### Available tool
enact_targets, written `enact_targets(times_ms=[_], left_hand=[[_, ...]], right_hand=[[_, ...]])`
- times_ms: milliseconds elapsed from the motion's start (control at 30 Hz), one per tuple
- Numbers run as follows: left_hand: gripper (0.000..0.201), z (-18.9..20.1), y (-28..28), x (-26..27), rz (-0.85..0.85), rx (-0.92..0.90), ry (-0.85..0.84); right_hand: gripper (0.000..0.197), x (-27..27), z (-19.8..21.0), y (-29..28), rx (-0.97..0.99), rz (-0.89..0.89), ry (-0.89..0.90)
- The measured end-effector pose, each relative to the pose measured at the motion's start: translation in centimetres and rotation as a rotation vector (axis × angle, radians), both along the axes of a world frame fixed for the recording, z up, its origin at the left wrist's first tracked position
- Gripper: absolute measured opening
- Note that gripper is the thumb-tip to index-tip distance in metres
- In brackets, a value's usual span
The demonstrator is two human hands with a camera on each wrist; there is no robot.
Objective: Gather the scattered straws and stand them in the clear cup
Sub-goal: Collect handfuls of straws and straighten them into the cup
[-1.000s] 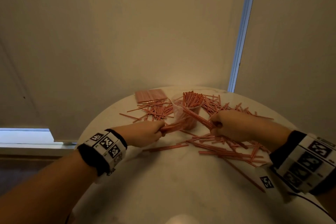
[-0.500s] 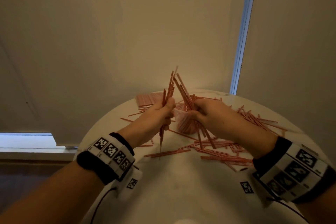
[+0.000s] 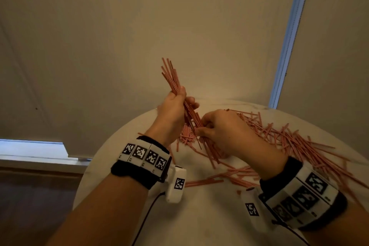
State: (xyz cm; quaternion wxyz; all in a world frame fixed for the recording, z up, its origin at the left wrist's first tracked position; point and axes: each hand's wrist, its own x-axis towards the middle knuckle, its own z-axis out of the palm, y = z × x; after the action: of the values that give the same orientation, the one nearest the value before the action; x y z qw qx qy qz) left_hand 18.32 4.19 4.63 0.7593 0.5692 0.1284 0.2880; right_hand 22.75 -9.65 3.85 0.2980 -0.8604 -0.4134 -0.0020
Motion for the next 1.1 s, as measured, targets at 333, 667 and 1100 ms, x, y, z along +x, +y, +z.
enact_targets(times_ms=[333,667,1100], left_hand=[[0.024,0.0,1.3,1.6,-0.071,-0.031,-0.100],[0.034,0.4,-1.5,1.8,-0.177,0.213,0.120],[0.036,1.0,-0.6,1.9,-0.065,-0.122,-0.341]], right_hand=[[0.012,2.4,2.2,-1.0,0.347,0.018,0.218],[0.017,3.5,1.7,0.4,0.464,-0.153,-0.086],[0.011,1.2,2.1,0.3,0.078,0.160,0.455]])
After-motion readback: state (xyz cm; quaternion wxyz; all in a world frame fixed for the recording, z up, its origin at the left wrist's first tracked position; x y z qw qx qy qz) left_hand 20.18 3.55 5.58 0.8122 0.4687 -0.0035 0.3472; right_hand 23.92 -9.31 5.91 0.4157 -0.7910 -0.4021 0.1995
